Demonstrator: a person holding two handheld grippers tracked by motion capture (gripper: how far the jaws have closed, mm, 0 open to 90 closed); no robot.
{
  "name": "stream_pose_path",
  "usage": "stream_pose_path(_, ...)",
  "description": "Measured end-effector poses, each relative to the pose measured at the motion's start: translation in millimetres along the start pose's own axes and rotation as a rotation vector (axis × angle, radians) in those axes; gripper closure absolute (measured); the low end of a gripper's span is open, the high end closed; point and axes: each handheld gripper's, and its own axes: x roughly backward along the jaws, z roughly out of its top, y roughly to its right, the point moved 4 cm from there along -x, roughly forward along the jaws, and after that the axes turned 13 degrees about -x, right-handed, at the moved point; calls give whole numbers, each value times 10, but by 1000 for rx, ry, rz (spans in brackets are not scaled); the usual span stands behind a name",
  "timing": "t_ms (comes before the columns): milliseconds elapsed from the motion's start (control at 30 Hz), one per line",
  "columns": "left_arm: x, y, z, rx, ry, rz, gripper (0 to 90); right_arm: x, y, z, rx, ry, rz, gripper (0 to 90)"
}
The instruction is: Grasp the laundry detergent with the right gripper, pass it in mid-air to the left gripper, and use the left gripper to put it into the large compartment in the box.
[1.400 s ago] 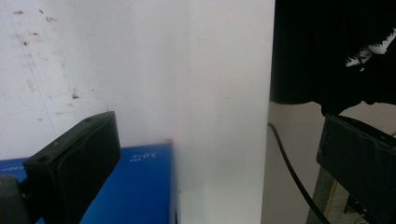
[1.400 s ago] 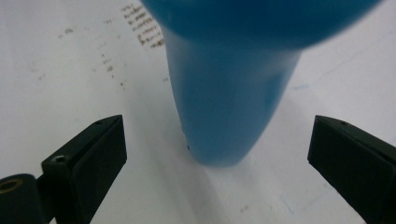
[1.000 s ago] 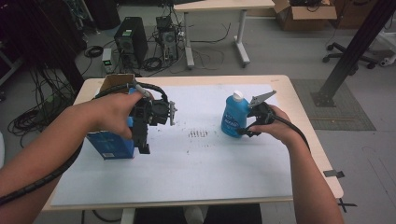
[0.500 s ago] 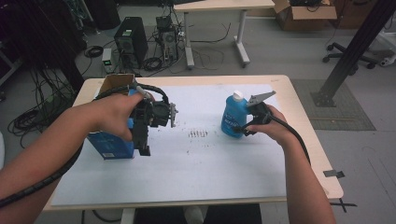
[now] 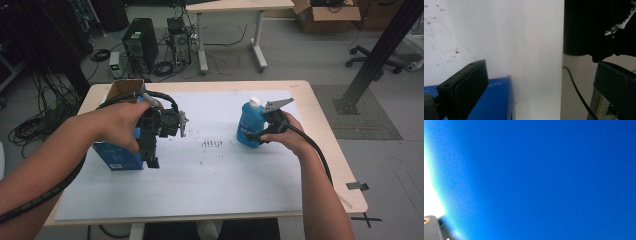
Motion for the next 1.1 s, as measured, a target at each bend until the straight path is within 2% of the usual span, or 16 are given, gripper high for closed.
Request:
stream_pose_path(300,-2,-1,-2,-3,3,2,2,0,-14,0,20,77,-32,122)
stream_pose_path(433,-4,-3,-2,-1,4,2,2,2,-26,-6,24,98,-33,137)
stream_pose_path(867,-9,4,-12,-1,3,3,2,-9,-57,-31,36,132,-20,240)
stream_pose_path(1100,-21,1,-20,4,3,2,2,-5,-60,-38,34,139,-17,257)
